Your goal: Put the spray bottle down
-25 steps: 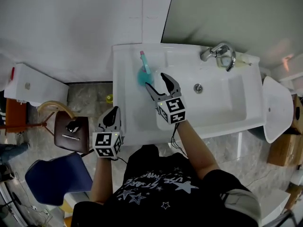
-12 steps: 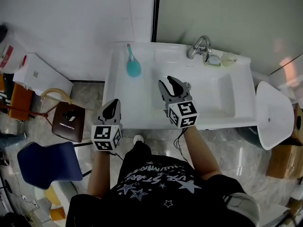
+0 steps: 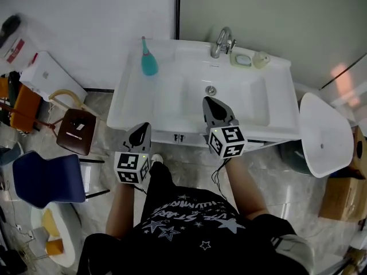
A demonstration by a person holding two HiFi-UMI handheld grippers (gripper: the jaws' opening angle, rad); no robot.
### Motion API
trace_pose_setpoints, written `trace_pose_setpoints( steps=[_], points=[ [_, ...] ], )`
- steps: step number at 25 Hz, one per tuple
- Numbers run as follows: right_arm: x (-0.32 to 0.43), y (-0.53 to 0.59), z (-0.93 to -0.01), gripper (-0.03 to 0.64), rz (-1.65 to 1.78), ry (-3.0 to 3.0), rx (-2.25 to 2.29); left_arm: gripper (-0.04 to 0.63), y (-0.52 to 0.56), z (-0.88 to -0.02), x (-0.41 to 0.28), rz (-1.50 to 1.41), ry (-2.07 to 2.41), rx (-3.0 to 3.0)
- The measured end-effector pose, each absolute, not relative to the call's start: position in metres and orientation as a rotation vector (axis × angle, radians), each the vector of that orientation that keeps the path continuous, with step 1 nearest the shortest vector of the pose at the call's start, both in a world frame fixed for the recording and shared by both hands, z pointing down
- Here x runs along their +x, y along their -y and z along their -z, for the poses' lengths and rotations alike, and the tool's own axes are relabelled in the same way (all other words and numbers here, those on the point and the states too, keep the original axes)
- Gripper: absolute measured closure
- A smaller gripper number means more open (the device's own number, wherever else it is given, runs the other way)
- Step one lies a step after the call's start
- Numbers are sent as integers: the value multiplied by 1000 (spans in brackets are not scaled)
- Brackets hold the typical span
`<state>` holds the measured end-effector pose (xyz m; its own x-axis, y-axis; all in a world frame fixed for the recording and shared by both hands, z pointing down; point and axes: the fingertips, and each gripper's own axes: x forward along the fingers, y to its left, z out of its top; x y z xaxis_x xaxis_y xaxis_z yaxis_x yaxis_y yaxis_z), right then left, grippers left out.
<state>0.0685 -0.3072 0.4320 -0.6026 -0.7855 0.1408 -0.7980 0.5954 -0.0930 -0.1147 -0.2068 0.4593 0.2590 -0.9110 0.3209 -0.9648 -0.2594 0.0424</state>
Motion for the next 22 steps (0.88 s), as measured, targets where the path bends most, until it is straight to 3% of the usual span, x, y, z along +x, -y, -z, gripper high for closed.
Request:
trace_pose_setpoints(
  steps=[10, 22],
  points=[
    [150, 226, -453, 604, -293, 2639, 1459, 580, 107, -479, -50, -432, 1697, 2269],
    [160, 112, -461, 605, -295, 2533, 1545, 580, -1, -489, -47, -410, 1611, 2307]
  ],
)
